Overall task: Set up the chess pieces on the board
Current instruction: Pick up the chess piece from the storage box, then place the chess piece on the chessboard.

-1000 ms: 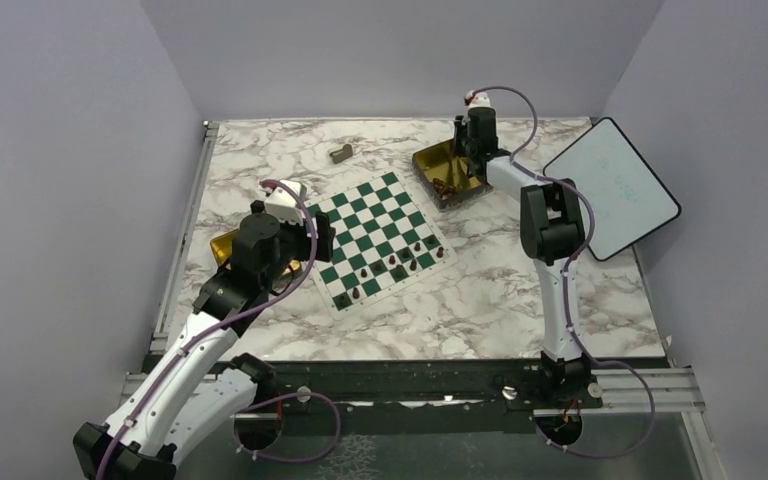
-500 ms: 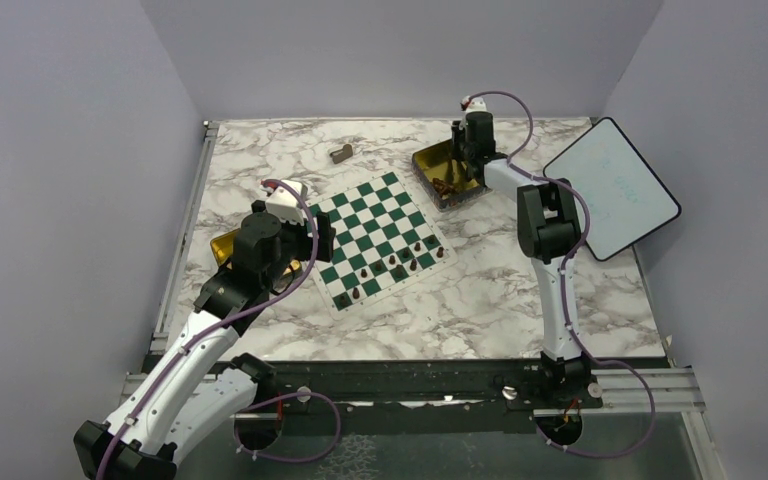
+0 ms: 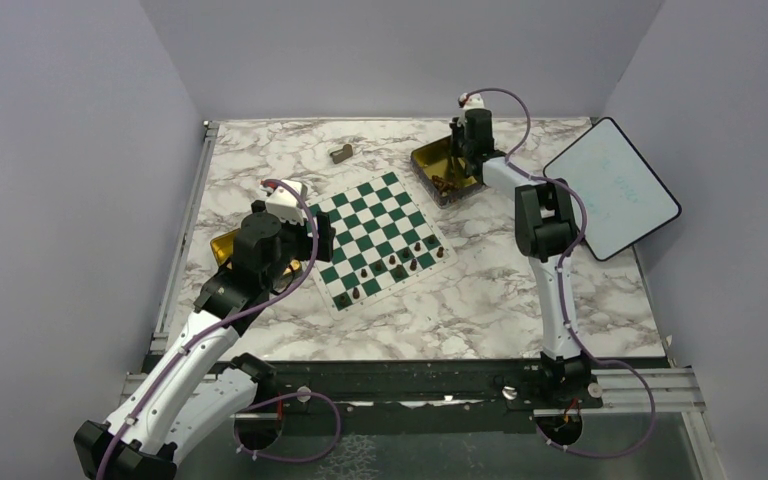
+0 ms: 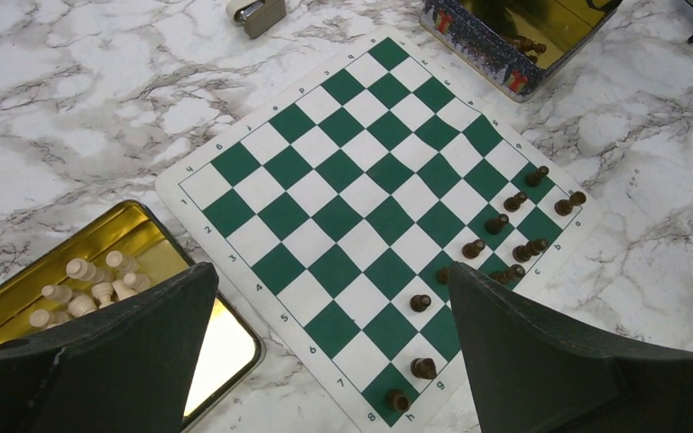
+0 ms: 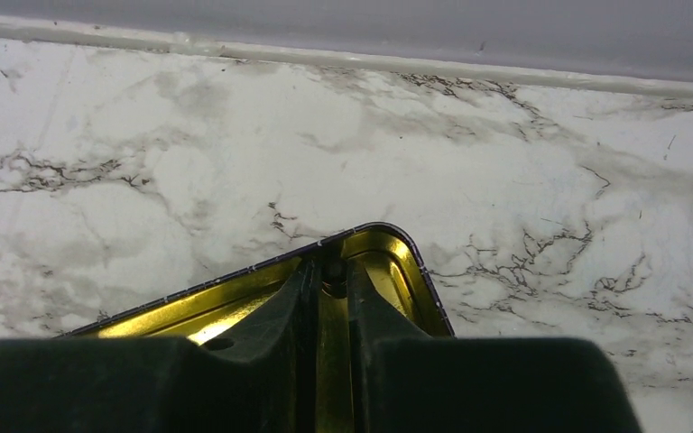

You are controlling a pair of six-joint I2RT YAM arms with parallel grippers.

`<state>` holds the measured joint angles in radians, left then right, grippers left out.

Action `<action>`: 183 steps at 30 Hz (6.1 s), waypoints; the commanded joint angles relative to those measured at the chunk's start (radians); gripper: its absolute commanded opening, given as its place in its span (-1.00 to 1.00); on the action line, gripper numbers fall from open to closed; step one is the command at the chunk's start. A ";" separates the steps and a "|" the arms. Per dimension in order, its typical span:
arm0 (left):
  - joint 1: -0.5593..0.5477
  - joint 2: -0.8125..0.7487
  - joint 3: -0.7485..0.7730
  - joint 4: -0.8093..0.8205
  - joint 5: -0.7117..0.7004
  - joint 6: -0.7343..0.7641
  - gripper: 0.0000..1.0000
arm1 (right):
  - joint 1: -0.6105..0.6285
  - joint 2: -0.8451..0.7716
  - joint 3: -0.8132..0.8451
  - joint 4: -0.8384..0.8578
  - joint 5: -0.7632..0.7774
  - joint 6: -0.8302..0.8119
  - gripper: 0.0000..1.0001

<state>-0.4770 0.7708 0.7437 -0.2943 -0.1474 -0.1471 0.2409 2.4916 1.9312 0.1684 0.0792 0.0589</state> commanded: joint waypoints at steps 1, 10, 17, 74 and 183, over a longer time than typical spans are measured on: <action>0.007 -0.006 -0.002 0.003 -0.027 0.014 0.98 | -0.006 0.026 0.028 0.031 -0.030 -0.025 -0.72; 0.008 -0.002 -0.002 0.004 -0.029 0.014 0.98 | -0.006 -0.068 -0.089 0.083 -0.044 -0.039 -0.88; 0.008 0.003 -0.003 0.005 -0.030 0.015 0.98 | -0.006 -0.175 -0.142 0.043 -0.070 -0.033 -0.91; 0.008 -0.220 0.309 -0.181 0.041 -0.136 0.98 | 0.723 -0.694 -0.929 0.361 -0.255 -0.038 -0.91; 0.003 -0.063 0.036 -0.060 0.068 -0.058 0.98 | 0.652 -0.858 -0.834 -0.044 0.114 0.114 -0.25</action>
<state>-0.4732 0.6579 0.8146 -0.4034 -0.1181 -0.2436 0.9466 1.6844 1.0950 0.1860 0.0940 0.1352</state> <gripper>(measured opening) 0.990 0.374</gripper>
